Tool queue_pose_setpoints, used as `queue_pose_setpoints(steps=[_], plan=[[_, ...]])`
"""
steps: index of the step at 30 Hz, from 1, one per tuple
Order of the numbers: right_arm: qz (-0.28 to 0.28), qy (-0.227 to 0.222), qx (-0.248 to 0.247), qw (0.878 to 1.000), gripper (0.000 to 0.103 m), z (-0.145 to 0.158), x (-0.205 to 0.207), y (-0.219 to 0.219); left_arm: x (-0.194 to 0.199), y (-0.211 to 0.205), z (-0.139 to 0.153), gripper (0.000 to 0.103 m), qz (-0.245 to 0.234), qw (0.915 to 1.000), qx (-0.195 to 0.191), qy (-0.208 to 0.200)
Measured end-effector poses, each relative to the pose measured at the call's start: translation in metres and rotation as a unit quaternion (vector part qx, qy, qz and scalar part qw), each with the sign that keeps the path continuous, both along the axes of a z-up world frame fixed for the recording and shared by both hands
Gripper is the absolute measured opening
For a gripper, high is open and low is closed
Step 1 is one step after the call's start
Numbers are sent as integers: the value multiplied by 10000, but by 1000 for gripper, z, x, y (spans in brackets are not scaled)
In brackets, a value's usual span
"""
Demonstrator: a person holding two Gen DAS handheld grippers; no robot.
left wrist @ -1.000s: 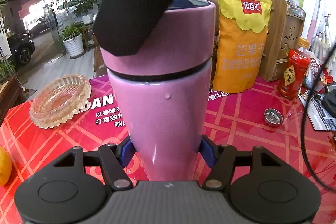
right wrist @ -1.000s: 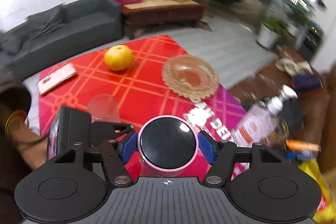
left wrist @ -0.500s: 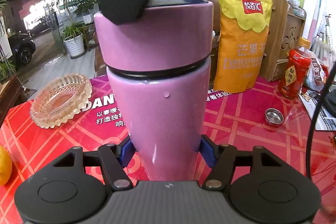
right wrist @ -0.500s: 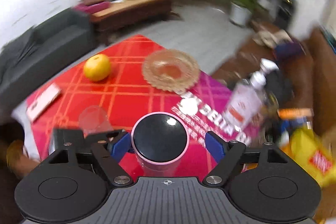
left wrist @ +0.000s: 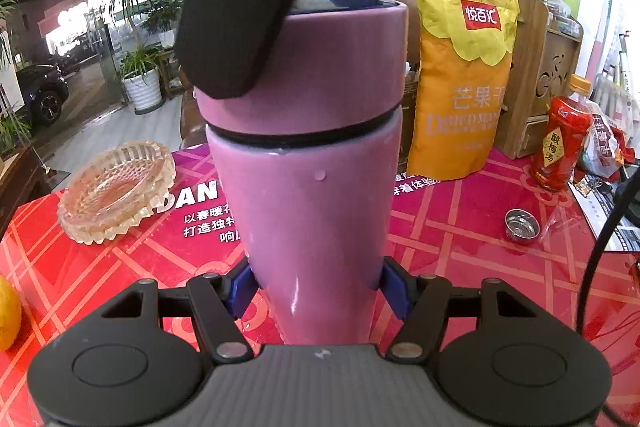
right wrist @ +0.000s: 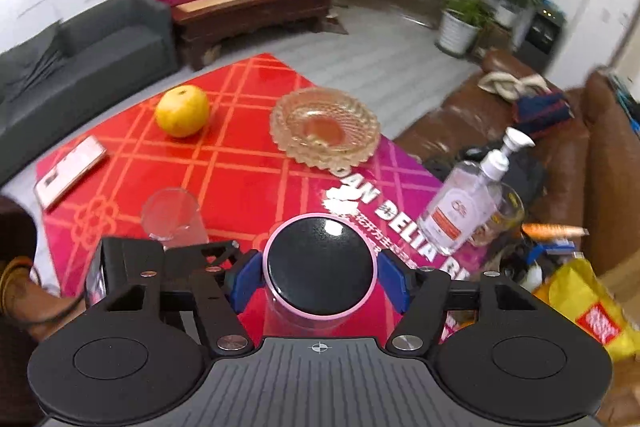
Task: Unscrew bottle cap and pour
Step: 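Regrip and twist the cap again with the right gripper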
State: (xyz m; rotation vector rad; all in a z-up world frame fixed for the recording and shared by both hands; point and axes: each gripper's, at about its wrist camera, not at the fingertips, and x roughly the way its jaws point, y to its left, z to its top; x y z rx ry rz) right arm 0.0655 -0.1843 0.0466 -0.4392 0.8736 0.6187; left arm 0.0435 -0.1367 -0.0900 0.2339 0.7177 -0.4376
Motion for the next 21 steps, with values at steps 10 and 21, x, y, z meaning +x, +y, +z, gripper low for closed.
queue_pose_setpoints(steps=[10,21], plan=[[1281,-135,135,9916,65,-3,6,-32,-1,0,0,66,-36,10000,4,0],[-392,258,137,9988,80,-3,10,-14,-1,1,1,66,11,10000,-20,29]])
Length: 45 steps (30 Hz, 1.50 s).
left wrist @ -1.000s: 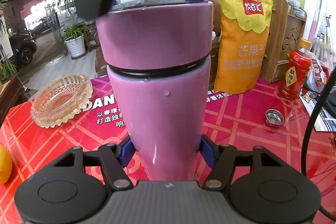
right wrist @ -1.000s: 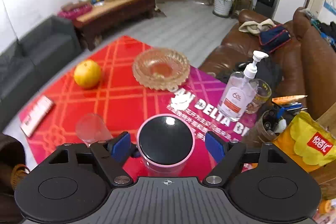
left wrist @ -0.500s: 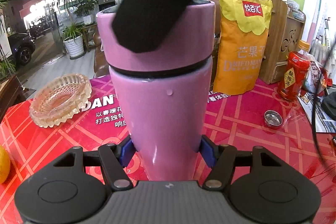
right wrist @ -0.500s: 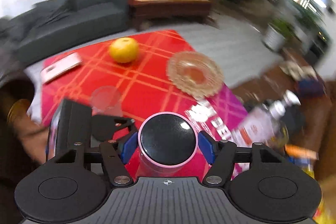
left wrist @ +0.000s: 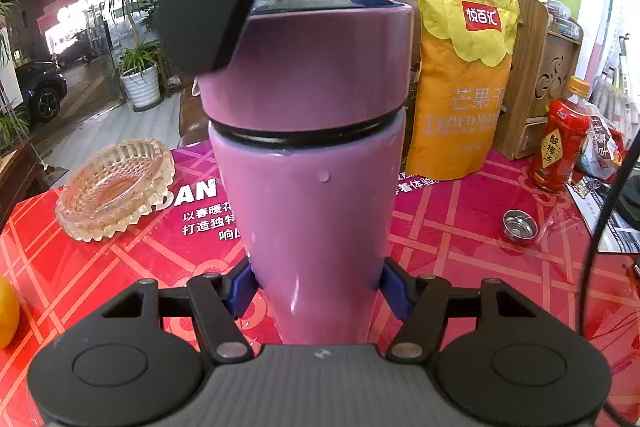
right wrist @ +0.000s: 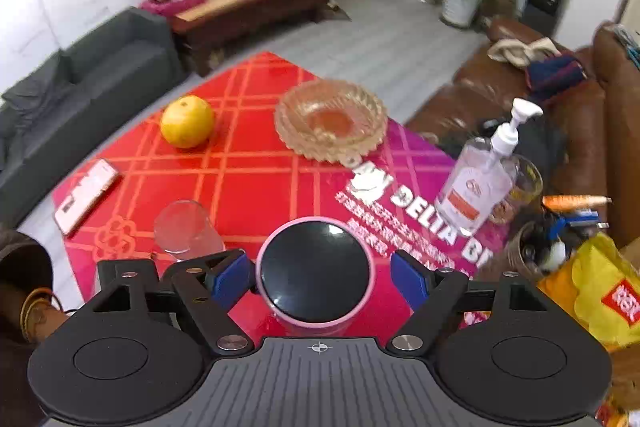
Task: Unscrew bottle cap and pour
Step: 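Regrip and twist the cap again with the right gripper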
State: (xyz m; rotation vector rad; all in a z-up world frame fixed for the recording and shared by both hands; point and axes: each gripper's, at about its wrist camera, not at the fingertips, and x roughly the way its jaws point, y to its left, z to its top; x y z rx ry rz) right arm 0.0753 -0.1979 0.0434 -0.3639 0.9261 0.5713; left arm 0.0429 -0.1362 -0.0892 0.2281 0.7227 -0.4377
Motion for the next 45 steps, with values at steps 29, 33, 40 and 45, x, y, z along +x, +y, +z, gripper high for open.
queue_pose_setpoints(steps=[29,33,40,45], plan=[[1322,-246,337,9903,65,-4,5,-19,-2,-3,0,66,6,10000,-10,-9],[1312,-232,366,9904,65,-6,5,-20,2,2,-2,66,-24,10000,-18,-1],[976,-105,282,9948,72,-7,7,-18,2,5,0,66,-56,10000,-17,7],[-180,330,146,9992,80,-1,13,-9,3,5,-1,67,-58,10000,-6,-5]])
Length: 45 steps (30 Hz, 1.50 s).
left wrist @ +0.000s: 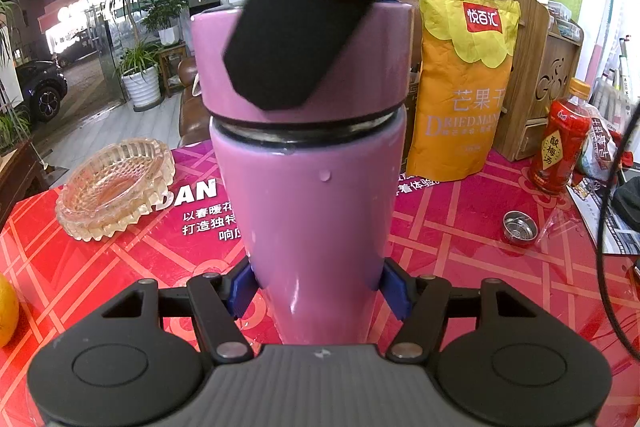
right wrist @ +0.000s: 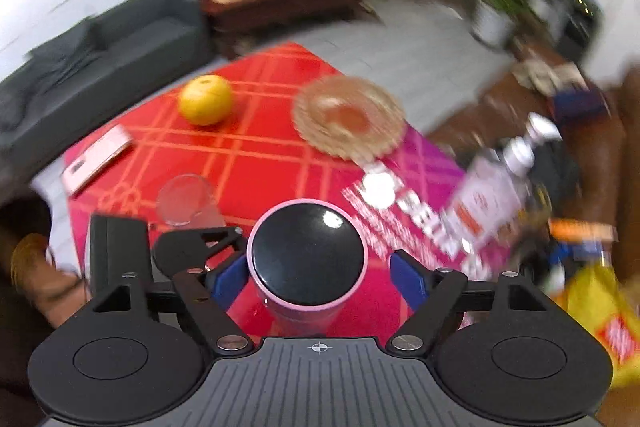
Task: Unscrew bottle cap and pour
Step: 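Regrip and twist the cap again with the right gripper, then regrip and twist the cap further with the right gripper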
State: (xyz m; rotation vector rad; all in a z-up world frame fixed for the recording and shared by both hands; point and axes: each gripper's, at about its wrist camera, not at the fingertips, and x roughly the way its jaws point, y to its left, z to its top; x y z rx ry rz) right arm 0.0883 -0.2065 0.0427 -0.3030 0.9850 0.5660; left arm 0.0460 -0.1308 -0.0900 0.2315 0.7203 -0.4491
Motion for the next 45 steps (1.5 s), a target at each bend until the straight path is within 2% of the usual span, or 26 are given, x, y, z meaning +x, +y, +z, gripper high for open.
queue_pose_setpoints(steps=[5,6,8,11,27,28,29,30,34,36,40,42,45], plan=[[-914,-14,261,9955,79,-6,-13,3,2,-1,-2,67,12,10000,12,22],[-946,-23,311,9950,75,-8,-14,2,3,-1,-2,67,15,10000,1,40],[-806,-52,381,9960,64,-10,-15,0,2,-1,-2,66,13,10000,-8,59],[-596,-96,486,9970,64,-12,-17,-3,2,-1,-3,67,5,10000,3,49],[528,-326,1038,9927,64,-26,-24,-19,5,-1,-2,66,22,9999,-17,100],[598,-340,1072,9919,65,-26,-24,-21,5,-2,-3,66,20,9999,-13,98],[668,-354,1106,9910,74,-27,-25,-22,6,-3,-4,66,20,9999,-12,99],[591,-326,1164,9909,81,-24,-17,-31,6,-3,-5,66,19,9999,-13,100],[-336,-126,1581,9868,81,-12,-9,-45,4,-2,-3,66,7,10000,-11,93],[-558,-182,1478,9873,81,-9,-13,-38,5,-2,-3,66,8,10000,-3,91],[-511,-336,1091,9922,79,-10,-24,-17,6,-3,-3,67,9,10000,23,85],[-477,-468,813,9944,64,-10,-24,-15,6,-3,-3,67,7,10000,39,78],[-244,-420,627,9968,64,-8,-19,-14,4,-5,-2,67,7,10000,53,80]])
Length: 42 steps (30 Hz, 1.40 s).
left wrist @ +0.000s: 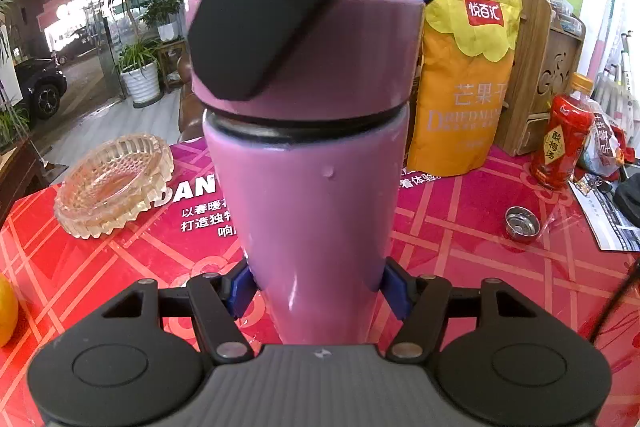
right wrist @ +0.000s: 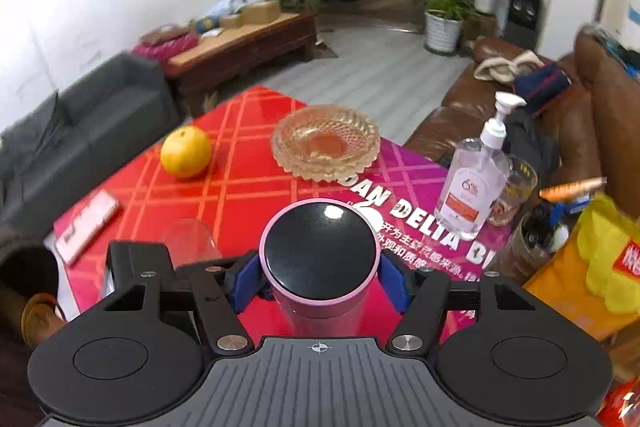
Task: Unscrew bottle cap and pour
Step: 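Regrip and twist the cap further with the right gripper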
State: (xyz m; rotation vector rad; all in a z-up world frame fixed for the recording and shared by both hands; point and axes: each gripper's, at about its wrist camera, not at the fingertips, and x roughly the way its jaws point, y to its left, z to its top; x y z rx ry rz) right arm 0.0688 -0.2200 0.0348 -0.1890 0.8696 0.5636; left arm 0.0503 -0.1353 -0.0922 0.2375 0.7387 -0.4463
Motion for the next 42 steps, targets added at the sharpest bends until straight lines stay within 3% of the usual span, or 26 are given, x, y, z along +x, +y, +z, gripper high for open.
queue_pose_setpoints(steps=[9,22,26,30,33,41,42], plan=[[1309,60,-750,9885,64,6,19,6,0,0,1,66,-16,10000,4,27],[1765,-112,-1251,9763,64,9,9,17,-2,1,1,66,4,10000,-15,49],[1482,-129,-1021,9836,65,6,9,12,-4,0,1,66,-1,10000,-4,45],[795,-231,-586,9948,78,5,3,3,-4,0,0,66,-12,10000,-5,40],[342,-244,-218,9989,78,3,-3,-2,-5,3,-1,66,-21,10000,-7,31],[467,-253,-115,9985,76,1,-1,-6,-2,3,-4,66,-23,10000,26,22],[483,-254,-102,9985,69,0,-1,-6,-1,3,-4,66,-24,10000,32,19]])
